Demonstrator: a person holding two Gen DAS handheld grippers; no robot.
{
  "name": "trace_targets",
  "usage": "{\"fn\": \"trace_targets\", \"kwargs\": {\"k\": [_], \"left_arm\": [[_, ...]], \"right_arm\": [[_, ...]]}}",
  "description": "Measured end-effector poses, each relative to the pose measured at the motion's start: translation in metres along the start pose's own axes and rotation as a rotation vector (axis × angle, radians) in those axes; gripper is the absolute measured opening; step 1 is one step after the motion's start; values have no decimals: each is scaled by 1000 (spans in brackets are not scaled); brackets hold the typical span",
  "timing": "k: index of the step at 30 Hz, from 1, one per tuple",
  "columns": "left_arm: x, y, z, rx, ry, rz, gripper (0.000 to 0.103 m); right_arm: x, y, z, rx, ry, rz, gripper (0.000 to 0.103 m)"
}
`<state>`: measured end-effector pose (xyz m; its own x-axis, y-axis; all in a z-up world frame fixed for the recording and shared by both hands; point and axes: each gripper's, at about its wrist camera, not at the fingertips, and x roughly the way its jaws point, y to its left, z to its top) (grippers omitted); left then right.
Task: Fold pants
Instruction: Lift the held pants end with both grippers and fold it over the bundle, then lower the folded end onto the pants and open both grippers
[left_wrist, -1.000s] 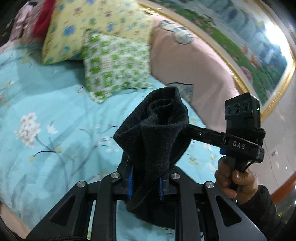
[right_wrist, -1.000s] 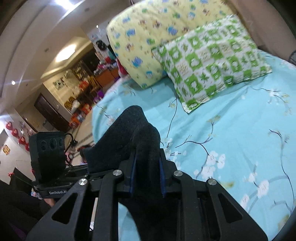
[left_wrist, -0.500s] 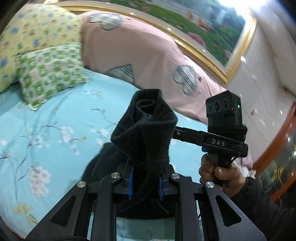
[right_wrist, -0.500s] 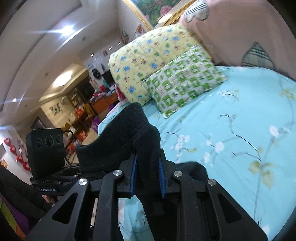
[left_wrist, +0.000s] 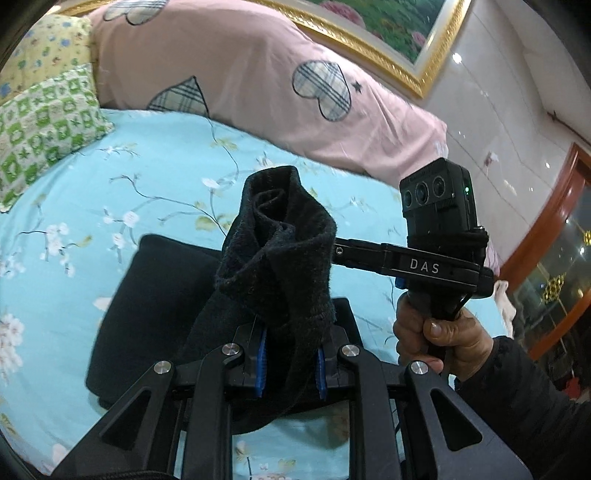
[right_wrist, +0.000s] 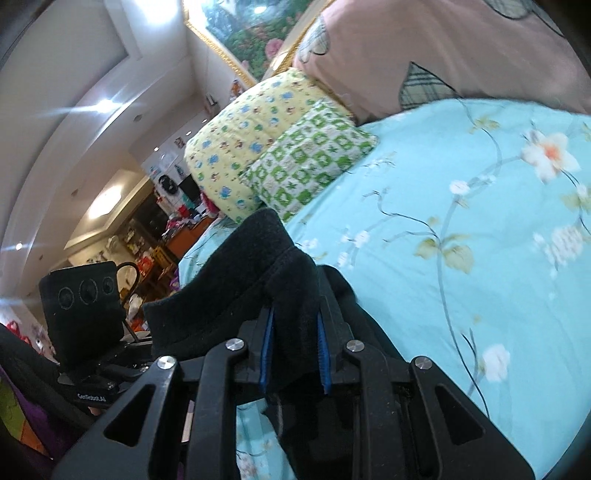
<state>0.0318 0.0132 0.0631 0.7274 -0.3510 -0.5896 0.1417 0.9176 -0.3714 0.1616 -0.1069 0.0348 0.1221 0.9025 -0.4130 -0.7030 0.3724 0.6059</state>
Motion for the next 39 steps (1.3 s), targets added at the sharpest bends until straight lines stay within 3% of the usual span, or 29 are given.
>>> {"fn": "trace_targets", "kwargs": {"k": [16,18,20,23,25,26,28,31,36,39], "left_arm": [[46,-27,-25,114,82,-24,20],[50,-27,-26,127,90,-38,22],[52,-30,-26,143,84,-41,26],[52,-33,-28,164,80,-53,41],[50,-37,-31,182,72,-65,60],[47,-39,-33,193,67,-75,63],[44,-44,-35,210,62,-85,71],[40,-46,-40,225,61,-106,73],[26,-45,-41,230,57,-153,76],[13,-44,-40,243,41,-169,78]], "right_arm": [[-29,-25,-44,65,-1,-119,22],[-31,-30,-48,86,7,-137,28],[-35,-34,-51,104,10,-160,31],[-43,-35,-56,133,4,-198,35],[-51,-33,-59,150,-20,-221,47],[-56,-32,-61,161,-38,-243,58],[-67,-29,-65,187,-74,-270,64],[-82,-23,-71,227,-114,-315,65],[-95,-8,-82,269,-156,-391,78],[-101,0,-90,295,-182,-412,81]]}}
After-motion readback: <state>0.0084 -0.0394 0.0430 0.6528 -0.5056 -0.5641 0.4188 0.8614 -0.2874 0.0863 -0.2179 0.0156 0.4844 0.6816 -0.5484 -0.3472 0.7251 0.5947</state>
